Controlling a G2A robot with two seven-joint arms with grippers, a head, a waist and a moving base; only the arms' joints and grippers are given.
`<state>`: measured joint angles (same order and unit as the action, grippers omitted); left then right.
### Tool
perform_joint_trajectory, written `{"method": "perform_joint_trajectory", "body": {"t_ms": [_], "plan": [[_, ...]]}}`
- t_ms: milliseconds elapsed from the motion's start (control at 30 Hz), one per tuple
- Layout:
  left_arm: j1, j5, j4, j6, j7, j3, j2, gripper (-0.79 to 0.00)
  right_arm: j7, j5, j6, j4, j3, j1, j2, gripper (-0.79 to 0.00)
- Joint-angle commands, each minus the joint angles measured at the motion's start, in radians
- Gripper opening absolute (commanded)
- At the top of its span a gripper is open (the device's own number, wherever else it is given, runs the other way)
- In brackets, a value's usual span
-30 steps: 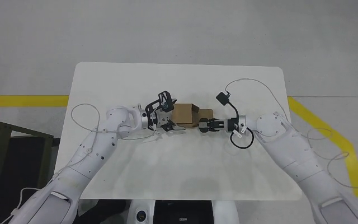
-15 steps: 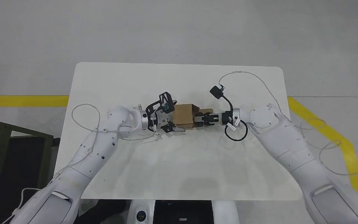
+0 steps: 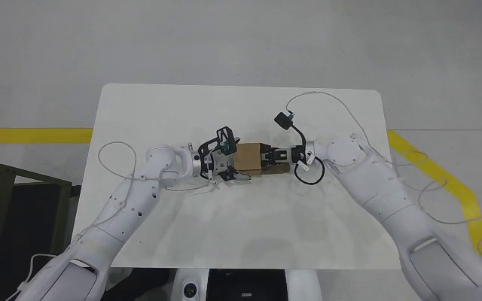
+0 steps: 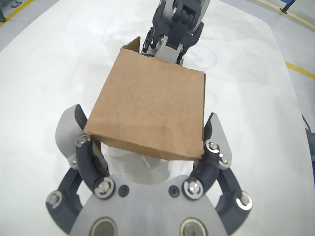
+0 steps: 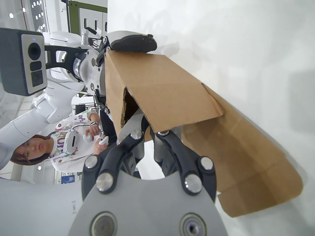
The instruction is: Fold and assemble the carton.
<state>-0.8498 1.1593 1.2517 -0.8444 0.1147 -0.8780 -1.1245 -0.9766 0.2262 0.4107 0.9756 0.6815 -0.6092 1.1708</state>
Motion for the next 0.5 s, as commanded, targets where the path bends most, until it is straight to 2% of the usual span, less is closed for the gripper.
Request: {"method": "perform_joint_trajectory", "body": {"t_ms": [0, 167, 467], "plan": [[0.000, 0.001, 0.001, 0.001, 0.002, -0.001, 0.000, 0.000, -0.004, -0.001, 0.008, -0.015, 0.004, 0.002, 0.002, -0.785], [-0.001, 0.003, 0.001, 0.001, 0.005, -0.004, -0.002, 0.000, -0.036, 0.000, 0.033, -0.040, 0.051, -0.007, -0.016, -0.785], [0.001, 0.000, -0.005, -0.004, 0.007, -0.010, -0.004, 0.000, -0.077, -0.011, 0.011, -0.002, 0.143, -0.047, -0.056, -0.785]]}}
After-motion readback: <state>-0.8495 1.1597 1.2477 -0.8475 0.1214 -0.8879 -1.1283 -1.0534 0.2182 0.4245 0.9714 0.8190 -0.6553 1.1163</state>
